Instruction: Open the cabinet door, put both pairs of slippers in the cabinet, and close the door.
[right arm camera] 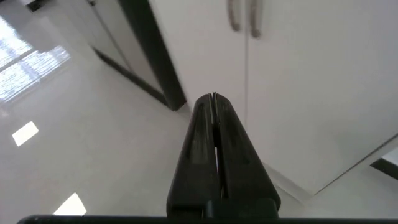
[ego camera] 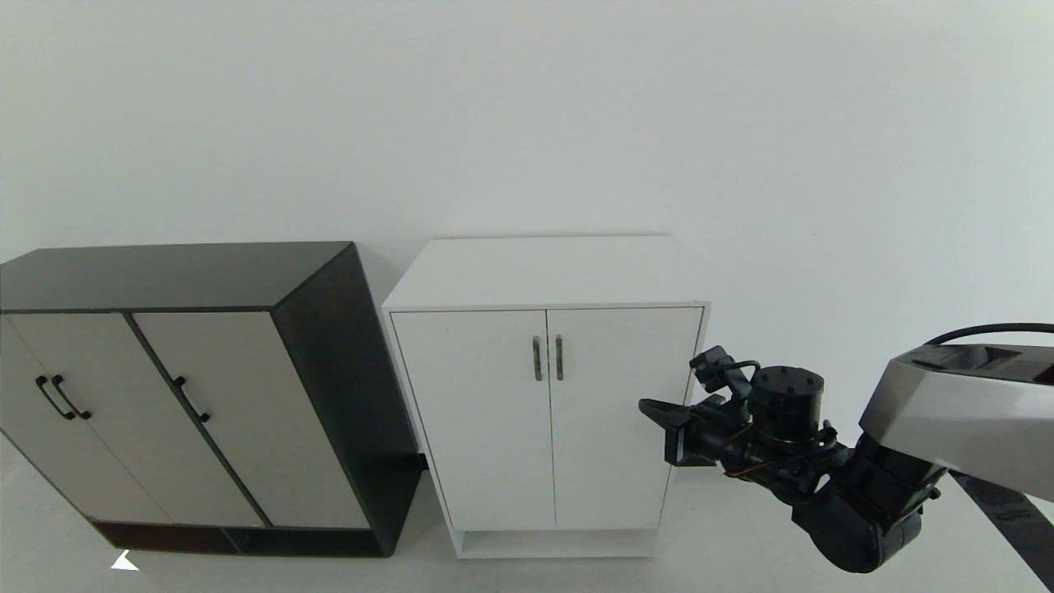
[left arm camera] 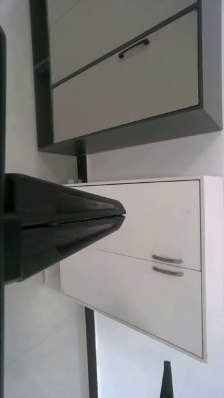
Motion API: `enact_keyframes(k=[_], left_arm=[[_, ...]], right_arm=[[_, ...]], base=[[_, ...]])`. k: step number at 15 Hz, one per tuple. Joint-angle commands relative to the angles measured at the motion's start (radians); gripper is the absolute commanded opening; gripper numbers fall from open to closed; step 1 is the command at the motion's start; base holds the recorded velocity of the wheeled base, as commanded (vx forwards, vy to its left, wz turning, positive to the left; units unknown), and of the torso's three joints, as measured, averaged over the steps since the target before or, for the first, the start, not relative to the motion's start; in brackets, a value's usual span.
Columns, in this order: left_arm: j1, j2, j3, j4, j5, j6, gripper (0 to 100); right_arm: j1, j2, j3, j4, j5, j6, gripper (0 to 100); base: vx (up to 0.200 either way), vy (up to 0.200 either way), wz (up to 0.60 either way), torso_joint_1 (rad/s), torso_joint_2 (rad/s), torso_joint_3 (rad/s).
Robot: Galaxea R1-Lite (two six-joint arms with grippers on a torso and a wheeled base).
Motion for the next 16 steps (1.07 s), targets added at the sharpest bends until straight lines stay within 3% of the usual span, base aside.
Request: enact_keyframes(k=[1,4,5,6,10,15,16], left_arm=[[0.001,0.0,0.0,0.0,0.0,0.0,0],[0.0,0.0,0.0,0.0,0.0,0.0,0],[0.001,0.0,0.0,0.0,0.0,0.0,0],[0.001,0.0,0.0,0.0,0.0,0.0,0],[0.0,0.0,0.0,0.0,-0.001,-0.002,0],[0.0,0.0,0.0,0.0,0.0,-0.002,0],[0.0,0.0,0.0,0.0,0.0,-0.002,0]], right_arm=[[-0.011,-0.033,-0.003,0.012,-0.109,-0.003,0],[-0.065,-0.225,0.018,0.159,-0.438,-0.109,0],[-0.069,-0.272,0.034,0.187,-0.471,-0.124,0],[-0.085,-0.459,0.104,0.294,-0.522,-0.15,0],[-0.213,-0.88,0.27,0.598,-0.557,-0.201,0],[-0.418,-1.263,0.716,0.642,-0.501,-0.193,0],[-0.447,-1.357,0.733,0.724,-0.476,-0.168,0]], base=[[0.2,0.0,0.0,0.007,0.0,0.002],[0.0,0.0,0.0,0.0,0.0,0.0],[0.0,0.0,0.0,0.0,0.0,0.0],[0.0,0.0,0.0,0.0,0.0,0.0],[0.0,0.0,0.0,0.0,0.0,0.0],[0.0,0.0,0.0,0.0,0.0,0.0],[0.0,0.0,0.0,0.0,0.0,0.0]])
